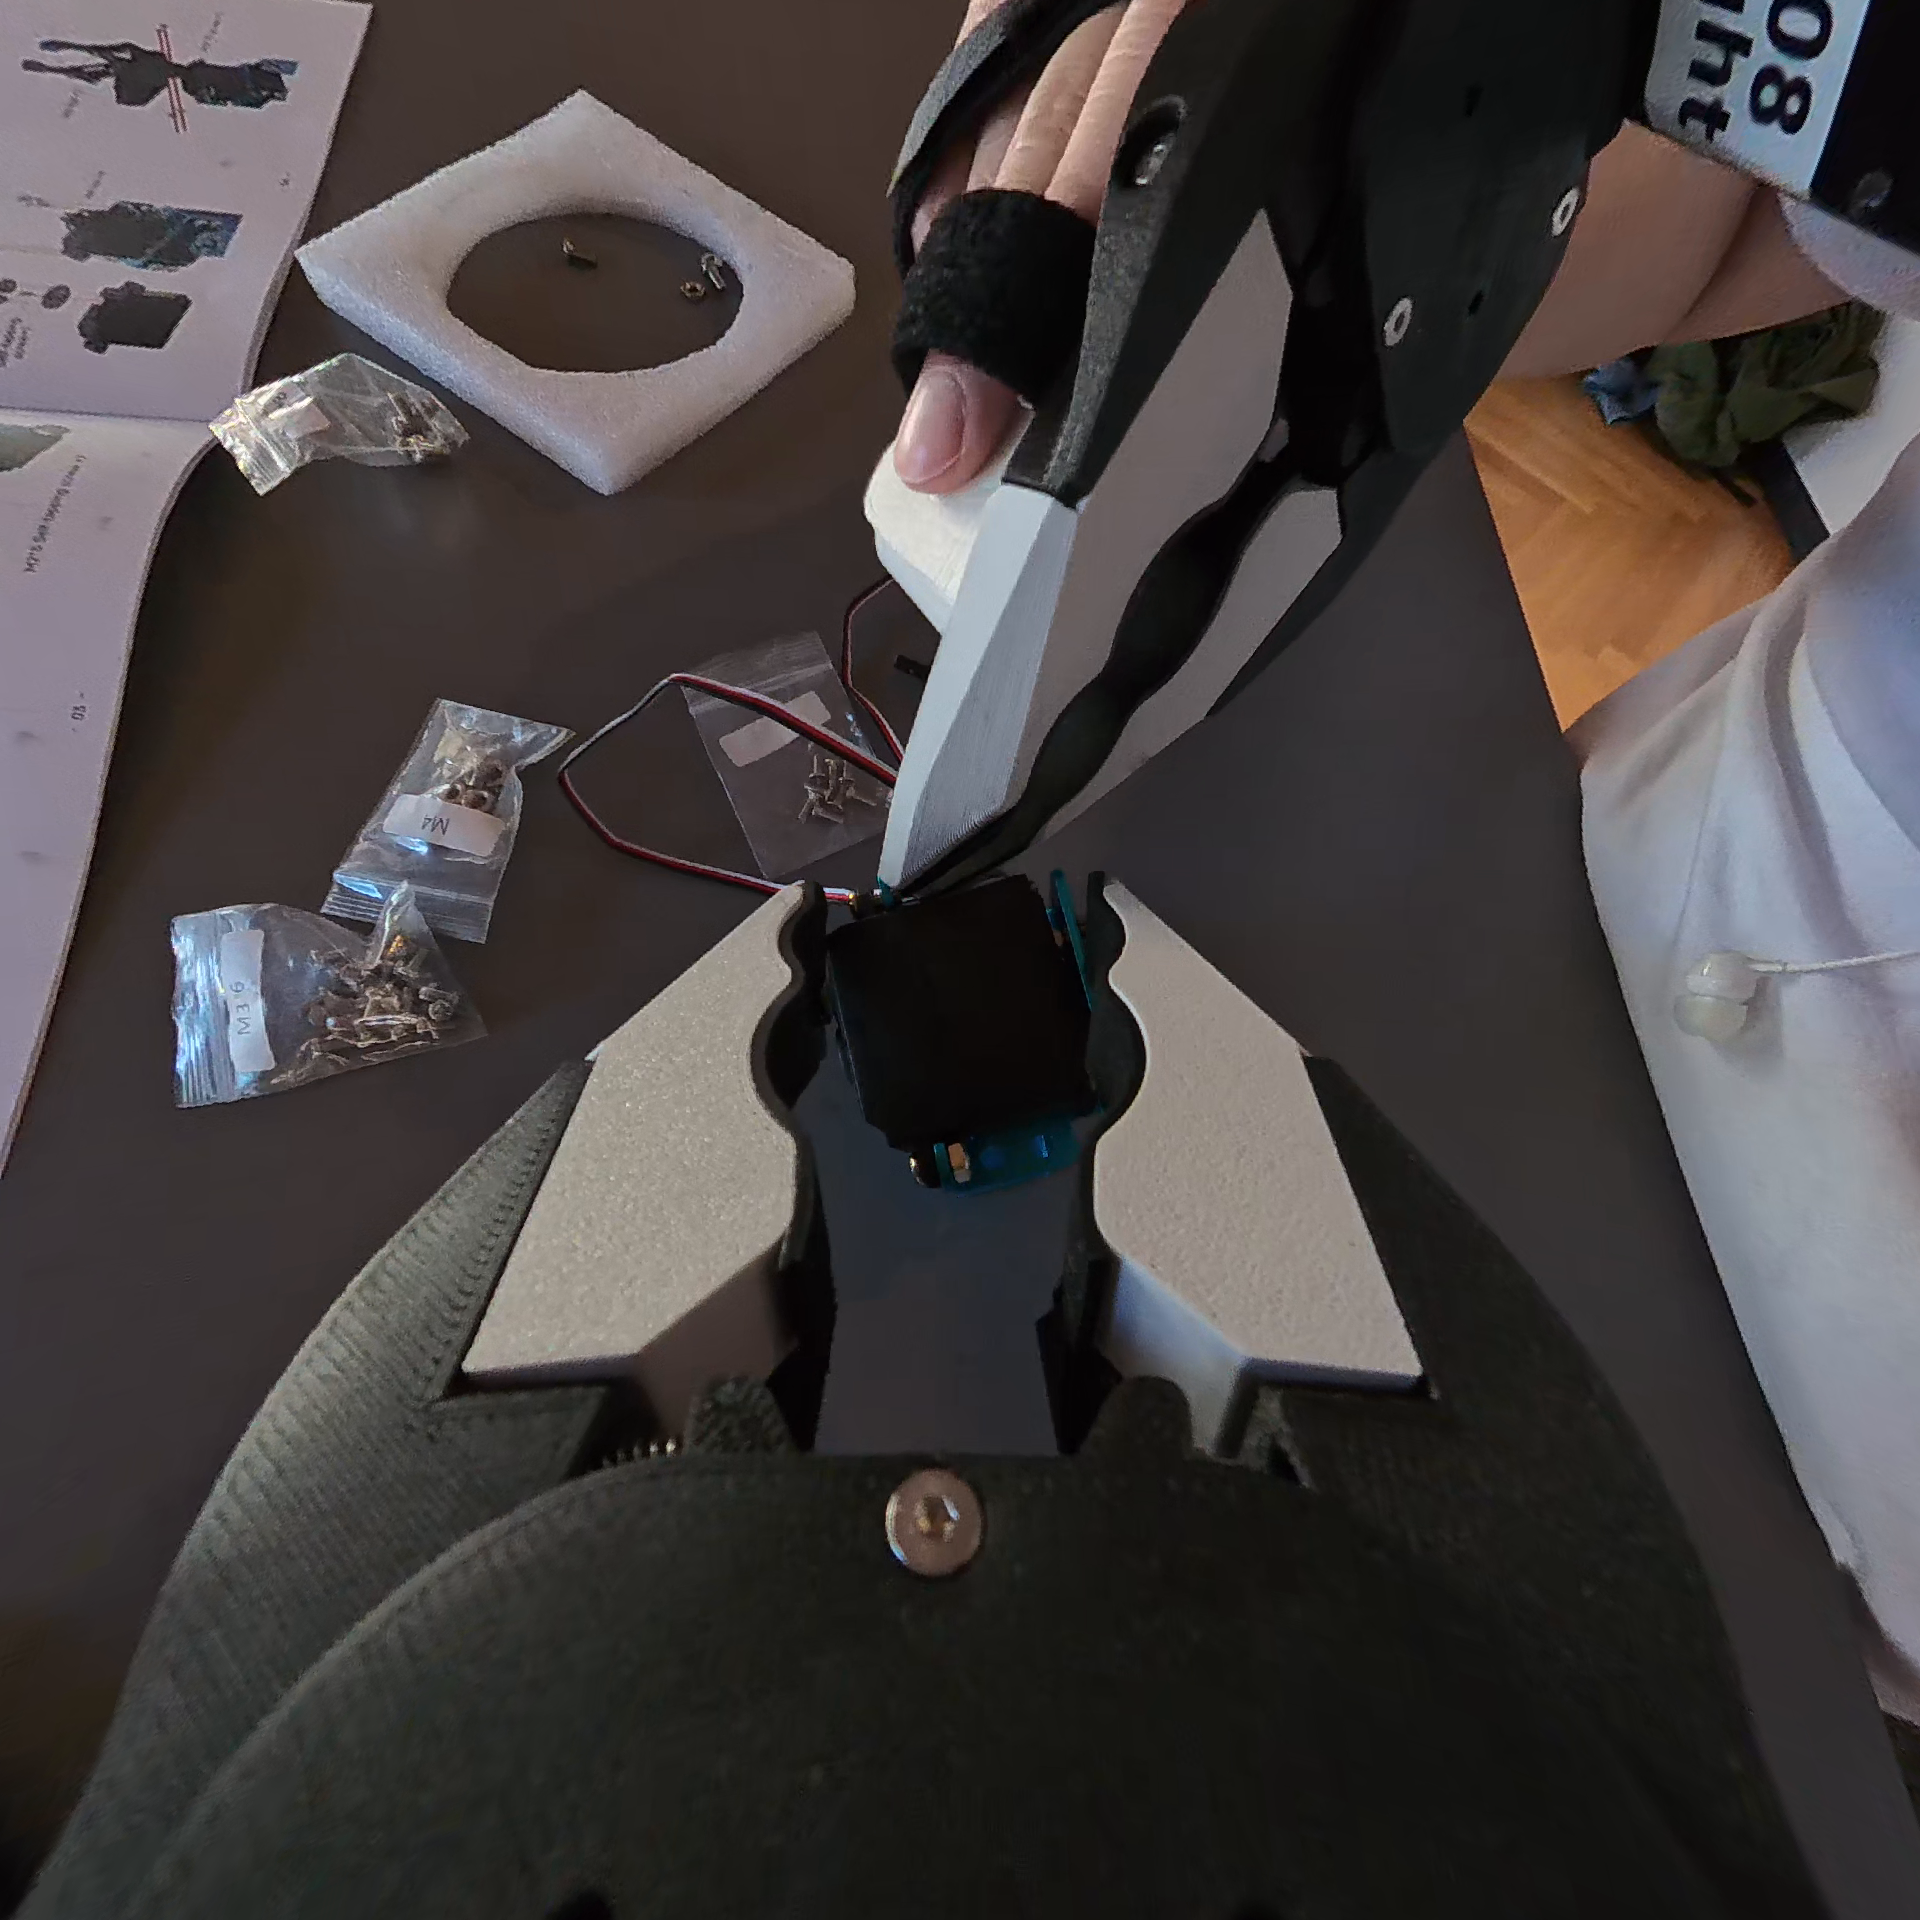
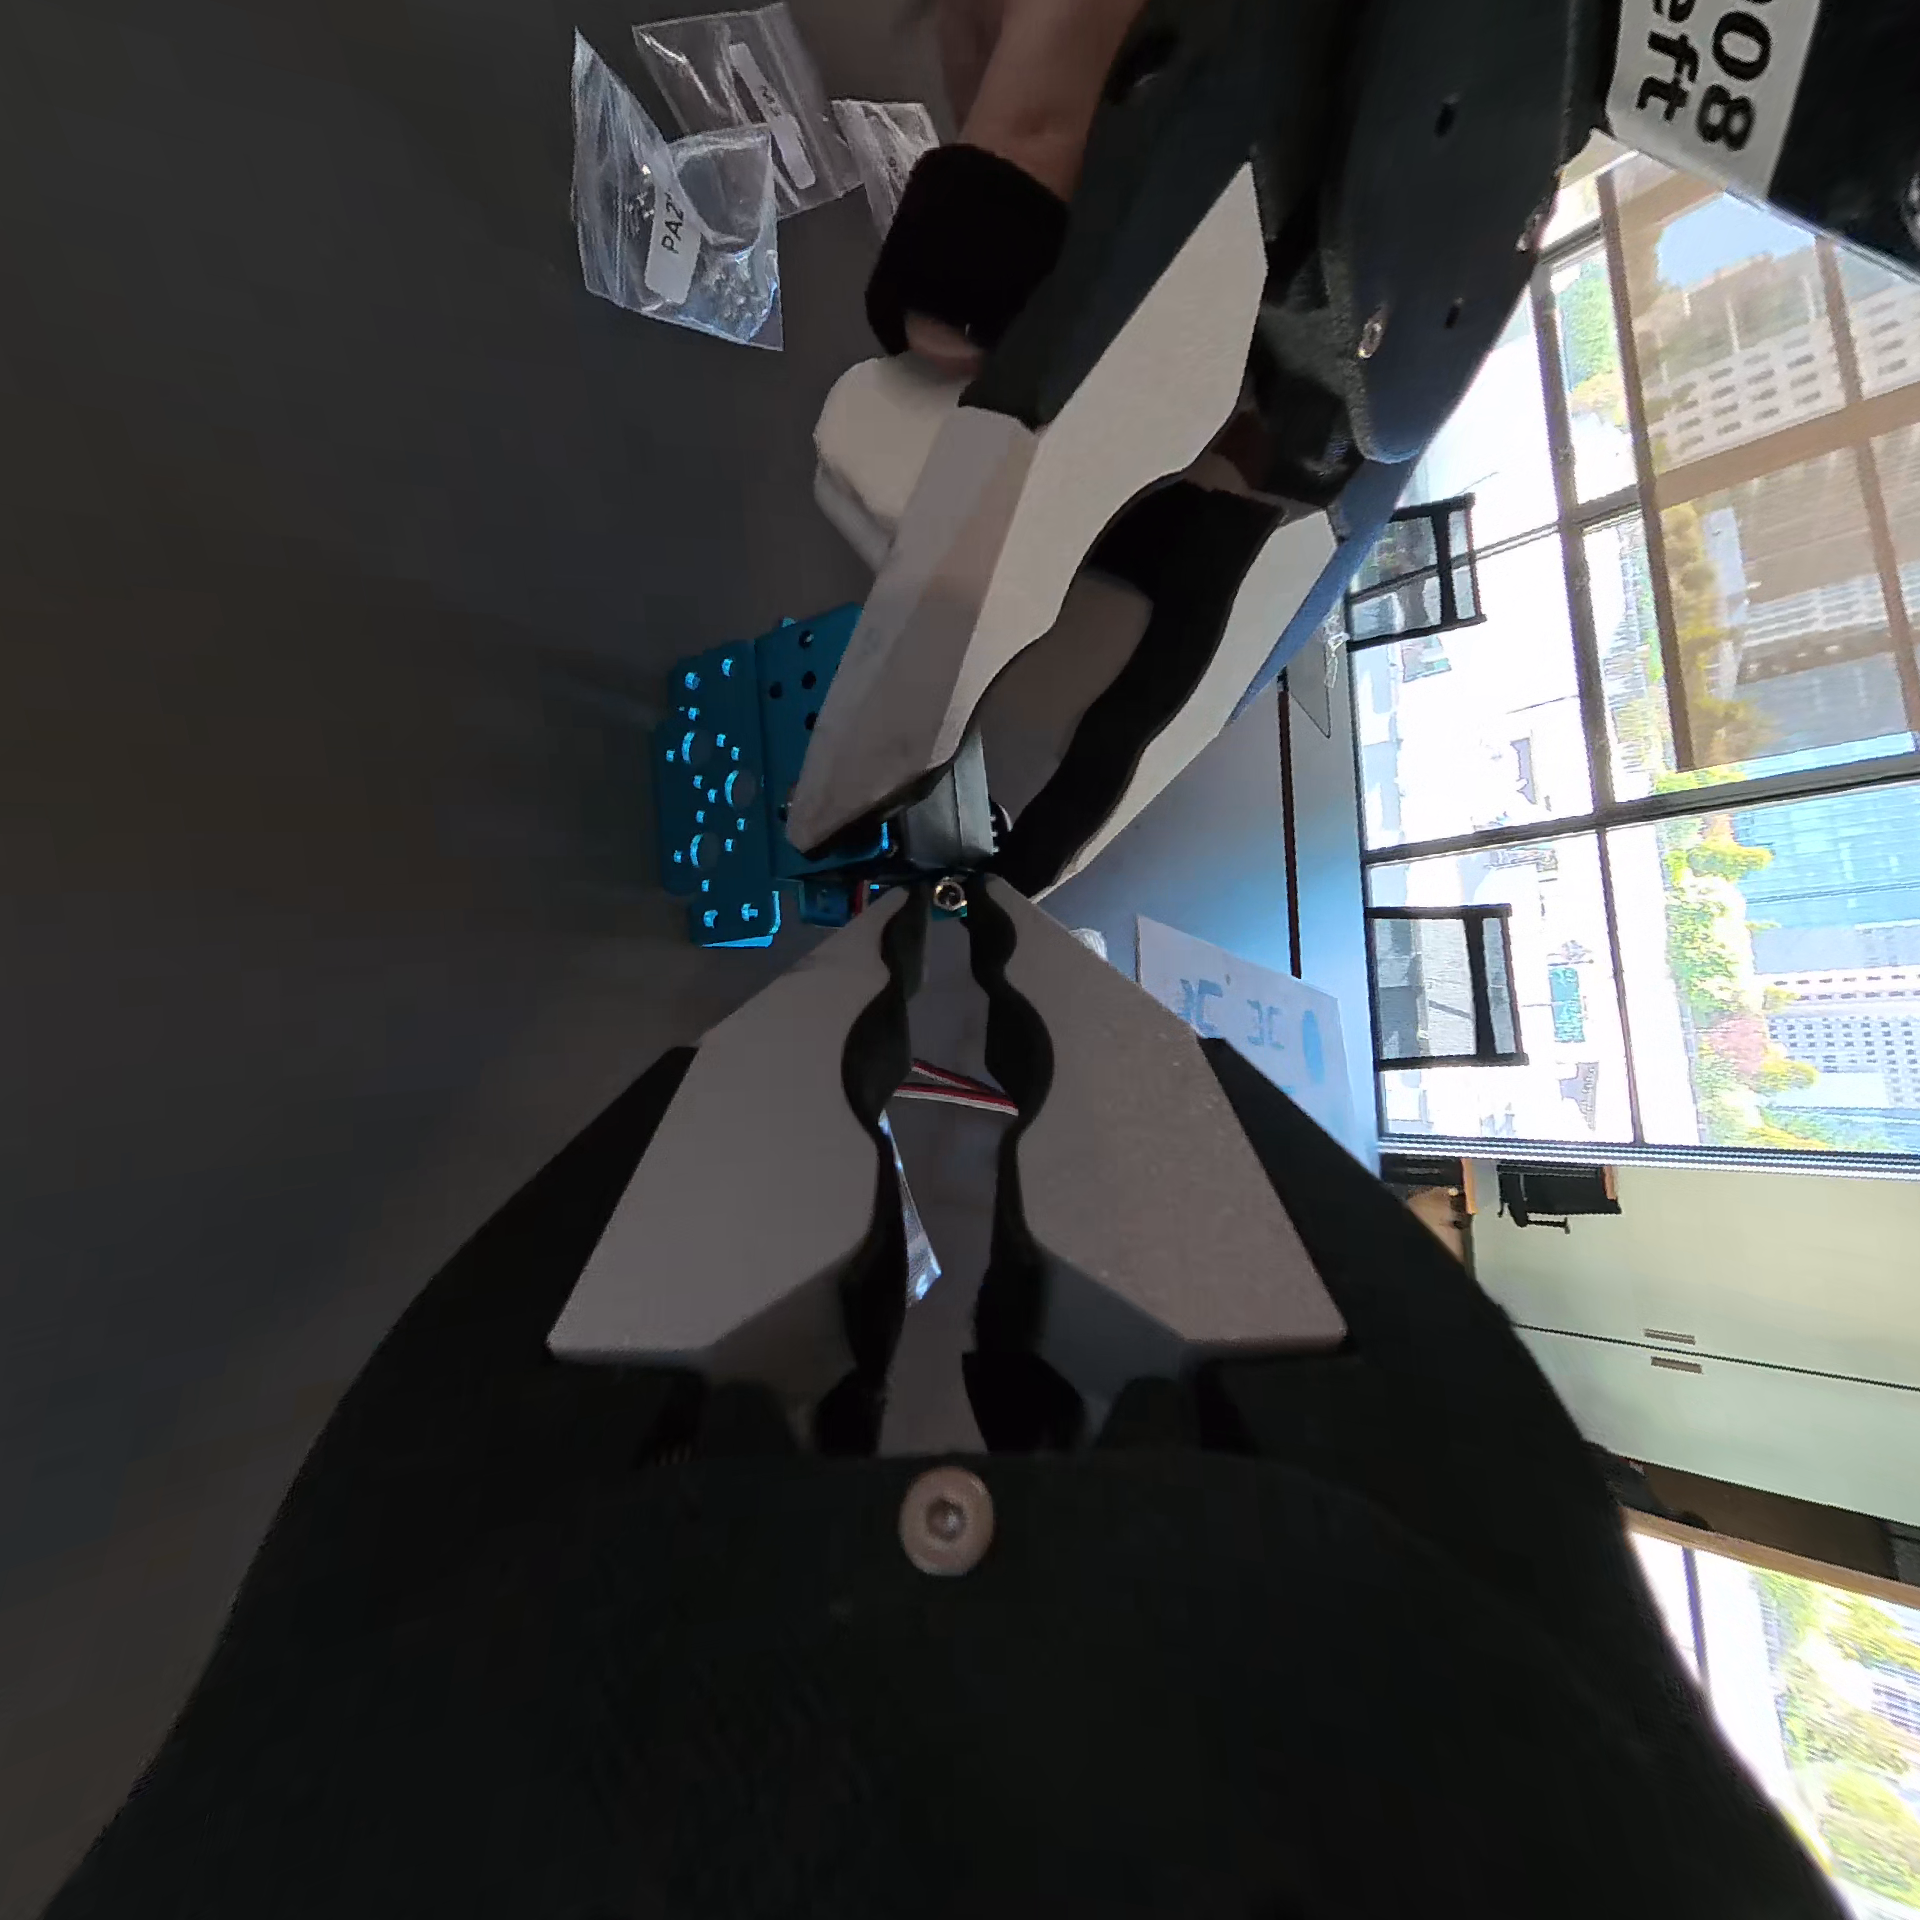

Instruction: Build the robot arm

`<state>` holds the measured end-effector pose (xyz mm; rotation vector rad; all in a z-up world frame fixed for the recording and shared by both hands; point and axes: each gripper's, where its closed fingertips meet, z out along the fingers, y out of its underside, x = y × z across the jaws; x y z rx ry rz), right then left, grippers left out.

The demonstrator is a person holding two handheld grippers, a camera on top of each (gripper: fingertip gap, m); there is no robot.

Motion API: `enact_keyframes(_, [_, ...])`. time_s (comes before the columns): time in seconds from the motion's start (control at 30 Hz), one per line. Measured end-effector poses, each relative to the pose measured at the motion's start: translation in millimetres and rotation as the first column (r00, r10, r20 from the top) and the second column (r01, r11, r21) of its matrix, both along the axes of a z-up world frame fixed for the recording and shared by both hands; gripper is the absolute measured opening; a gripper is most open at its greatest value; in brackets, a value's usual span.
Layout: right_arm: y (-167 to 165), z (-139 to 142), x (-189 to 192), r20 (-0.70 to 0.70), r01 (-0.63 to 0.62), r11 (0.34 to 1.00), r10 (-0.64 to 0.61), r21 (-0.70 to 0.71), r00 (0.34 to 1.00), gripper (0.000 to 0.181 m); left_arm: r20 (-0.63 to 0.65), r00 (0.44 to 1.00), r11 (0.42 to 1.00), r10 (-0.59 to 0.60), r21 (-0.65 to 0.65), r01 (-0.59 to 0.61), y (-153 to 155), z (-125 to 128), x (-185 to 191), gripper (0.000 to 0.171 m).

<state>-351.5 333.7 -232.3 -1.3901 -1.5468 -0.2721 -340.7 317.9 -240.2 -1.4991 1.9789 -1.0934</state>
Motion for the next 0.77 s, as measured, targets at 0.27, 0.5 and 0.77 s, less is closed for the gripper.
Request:
enact_keyframes(0.27, [1.1,-1.1,0.4,0.011,0.023,0.999,-0.023,-0.029,1.000,0.008,0.000,1.000,1.000,0.005,-0.005,-0.005,0.3,0.0,0.5,0.050])
enact_keyframes(0.5, [4.5,-0.3,0.4,-0.021,0.034,0.998,-0.035,-0.049,0.999,0.013,0.001,1.000,1.000,0.001,-0.003,-0.001,-0.1,-0.1,0.6,0.050])
enact_keyframes(0.77, [6.2,-2.0,-0.2,-0.037,0.026,0.995,-0.029,-0.094,0.999,0.015,0.002,1.000,1.000,-0.005,-0.007,0.005,-0.8,0.0,0.3,0.050])
